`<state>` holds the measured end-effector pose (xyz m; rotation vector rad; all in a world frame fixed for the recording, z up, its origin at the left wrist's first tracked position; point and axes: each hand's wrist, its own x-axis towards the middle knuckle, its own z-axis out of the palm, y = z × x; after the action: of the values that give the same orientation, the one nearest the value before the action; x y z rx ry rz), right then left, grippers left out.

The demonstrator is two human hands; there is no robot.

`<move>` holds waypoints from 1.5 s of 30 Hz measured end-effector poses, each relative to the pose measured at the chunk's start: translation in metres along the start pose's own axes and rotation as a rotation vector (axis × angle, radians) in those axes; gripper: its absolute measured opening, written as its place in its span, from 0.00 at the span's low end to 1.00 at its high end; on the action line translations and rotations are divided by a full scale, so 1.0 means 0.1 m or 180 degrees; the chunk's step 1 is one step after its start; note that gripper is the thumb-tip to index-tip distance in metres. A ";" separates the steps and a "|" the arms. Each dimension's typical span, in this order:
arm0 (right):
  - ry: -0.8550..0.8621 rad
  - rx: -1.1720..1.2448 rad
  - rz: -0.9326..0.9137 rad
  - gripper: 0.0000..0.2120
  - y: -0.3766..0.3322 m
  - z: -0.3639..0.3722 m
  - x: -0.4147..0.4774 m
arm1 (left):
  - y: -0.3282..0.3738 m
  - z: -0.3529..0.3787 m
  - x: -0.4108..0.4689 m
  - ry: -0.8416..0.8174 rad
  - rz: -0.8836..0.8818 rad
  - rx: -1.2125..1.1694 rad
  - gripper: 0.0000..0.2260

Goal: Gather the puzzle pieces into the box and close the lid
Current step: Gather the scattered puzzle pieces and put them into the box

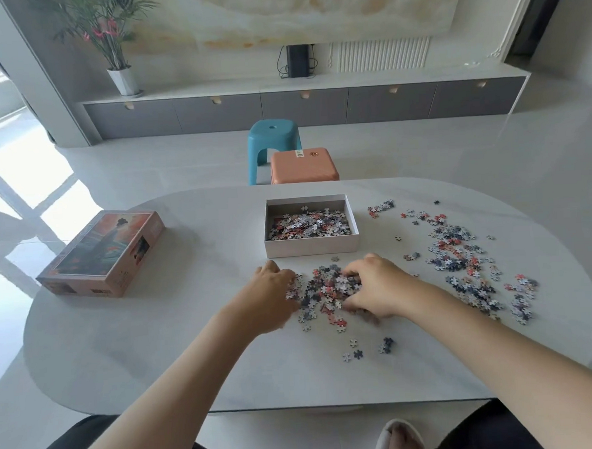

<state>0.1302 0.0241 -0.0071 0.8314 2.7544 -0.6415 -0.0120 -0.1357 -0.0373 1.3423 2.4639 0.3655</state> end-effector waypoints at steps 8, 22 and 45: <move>0.0019 -0.0220 -0.0206 0.42 -0.06 -0.03 0.14 | 0.06 -0.10 0.12 0.0133 0.0251 0.0189 0.35; 0.0208 0.0233 -0.0409 0.19 -0.20 0.03 0.31 | 0.13 -0.05 0.34 0.0409 0.0454 -0.0261 0.12; 0.0998 0.0345 -0.0578 0.10 -0.40 -0.51 0.88 | -0.09 -0.44 0.89 0.1398 0.0018 -0.1320 0.11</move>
<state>0.0323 0.0599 0.0254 0.7668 3.1309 -0.7572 -0.0818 -0.0683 -0.0137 1.1837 2.5083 1.2103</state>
